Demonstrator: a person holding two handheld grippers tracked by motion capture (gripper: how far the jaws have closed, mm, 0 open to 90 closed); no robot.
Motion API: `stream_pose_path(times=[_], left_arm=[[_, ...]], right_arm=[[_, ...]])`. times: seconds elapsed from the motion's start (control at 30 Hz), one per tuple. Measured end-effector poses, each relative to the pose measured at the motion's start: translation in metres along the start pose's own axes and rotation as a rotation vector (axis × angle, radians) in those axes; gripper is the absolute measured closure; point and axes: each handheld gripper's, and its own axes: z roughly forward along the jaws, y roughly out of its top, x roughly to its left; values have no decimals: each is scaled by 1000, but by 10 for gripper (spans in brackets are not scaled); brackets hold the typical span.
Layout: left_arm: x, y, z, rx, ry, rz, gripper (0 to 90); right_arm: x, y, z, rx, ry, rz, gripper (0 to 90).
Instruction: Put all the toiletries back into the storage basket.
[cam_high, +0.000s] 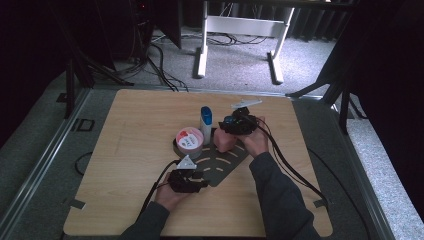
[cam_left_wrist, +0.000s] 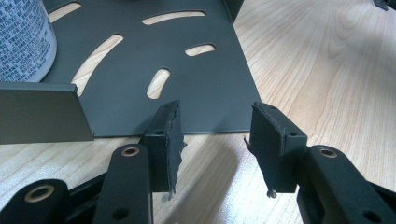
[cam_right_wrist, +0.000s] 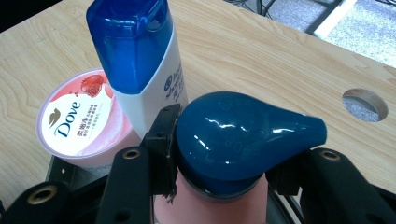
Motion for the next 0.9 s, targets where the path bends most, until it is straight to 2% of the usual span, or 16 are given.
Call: stream_pose_path(times=[0.83, 0.9], left_arm=[[0, 0, 0, -1, -1, -1, 538], [0, 0, 0, -1, 0, -1, 538]], right_arm=[[3, -3, 13, -12, 14, 16, 527], [4, -1, 14, -8, 7, 5, 527]])
